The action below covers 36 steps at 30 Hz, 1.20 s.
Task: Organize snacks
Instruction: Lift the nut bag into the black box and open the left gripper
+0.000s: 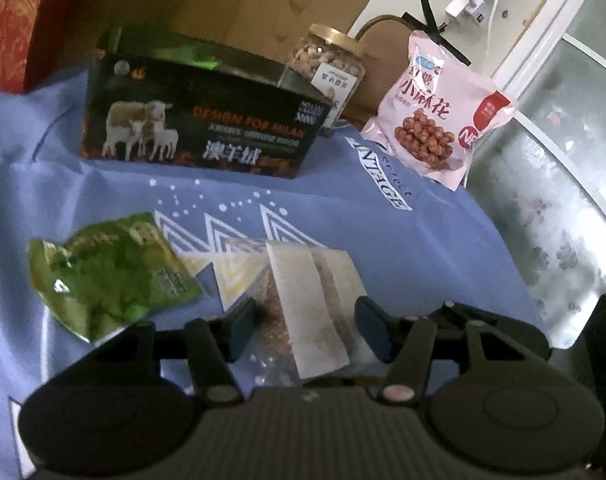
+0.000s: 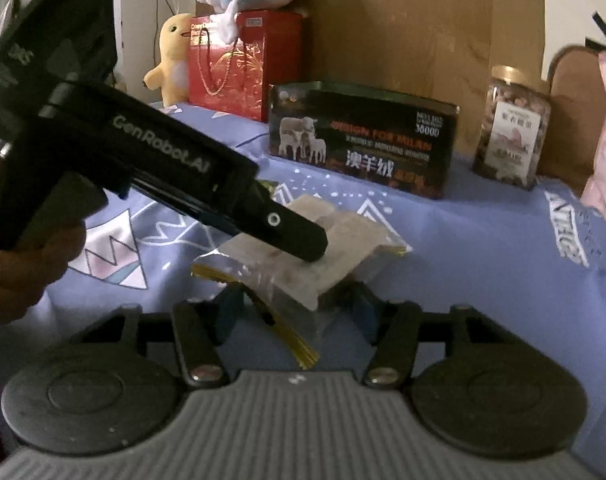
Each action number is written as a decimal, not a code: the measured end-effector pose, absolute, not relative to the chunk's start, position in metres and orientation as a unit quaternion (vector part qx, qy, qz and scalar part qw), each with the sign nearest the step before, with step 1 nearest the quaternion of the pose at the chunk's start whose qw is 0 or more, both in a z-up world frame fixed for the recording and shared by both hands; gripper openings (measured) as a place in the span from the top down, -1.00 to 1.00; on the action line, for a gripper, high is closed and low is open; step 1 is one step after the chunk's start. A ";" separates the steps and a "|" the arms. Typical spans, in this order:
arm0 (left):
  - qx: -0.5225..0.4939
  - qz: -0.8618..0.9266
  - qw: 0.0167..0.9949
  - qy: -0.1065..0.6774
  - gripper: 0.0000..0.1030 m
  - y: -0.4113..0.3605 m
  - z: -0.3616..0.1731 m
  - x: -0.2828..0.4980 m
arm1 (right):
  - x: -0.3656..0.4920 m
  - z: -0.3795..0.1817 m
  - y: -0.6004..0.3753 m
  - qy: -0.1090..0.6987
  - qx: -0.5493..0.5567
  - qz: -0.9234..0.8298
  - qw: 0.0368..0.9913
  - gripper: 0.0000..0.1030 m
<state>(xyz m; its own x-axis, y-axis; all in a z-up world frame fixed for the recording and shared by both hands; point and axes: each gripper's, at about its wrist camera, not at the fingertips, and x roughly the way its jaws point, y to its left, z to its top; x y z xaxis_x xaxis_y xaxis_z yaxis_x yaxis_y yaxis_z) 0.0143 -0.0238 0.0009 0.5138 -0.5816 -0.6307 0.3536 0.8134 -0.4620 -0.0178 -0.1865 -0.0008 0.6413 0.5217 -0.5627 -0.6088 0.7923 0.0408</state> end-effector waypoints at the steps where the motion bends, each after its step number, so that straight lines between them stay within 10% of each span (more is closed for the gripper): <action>1: -0.142 -0.272 0.860 0.407 -0.07 -0.021 0.005 0.014 | -0.016 0.001 -0.188 0.283 -0.071 0.315 0.903 0.03; 15: -0.142 -0.254 0.913 0.284 -0.04 0.010 0.083 0.031 | 0.012 0.049 -0.170 0.139 -0.047 0.325 0.934 0.03; 36: -0.126 -0.241 0.920 0.284 -0.04 -0.007 0.077 0.070 | 0.042 0.045 -0.174 0.145 -0.012 0.296 0.944 0.03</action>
<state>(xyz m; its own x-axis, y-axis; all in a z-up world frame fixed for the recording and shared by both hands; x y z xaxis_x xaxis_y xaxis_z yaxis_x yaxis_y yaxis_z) 0.0697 -0.0072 0.0767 0.7232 -0.5141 -0.4612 0.3712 0.8525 -0.3680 0.0420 -0.1735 0.0447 0.7830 0.5553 -0.2801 -0.5623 0.8245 0.0627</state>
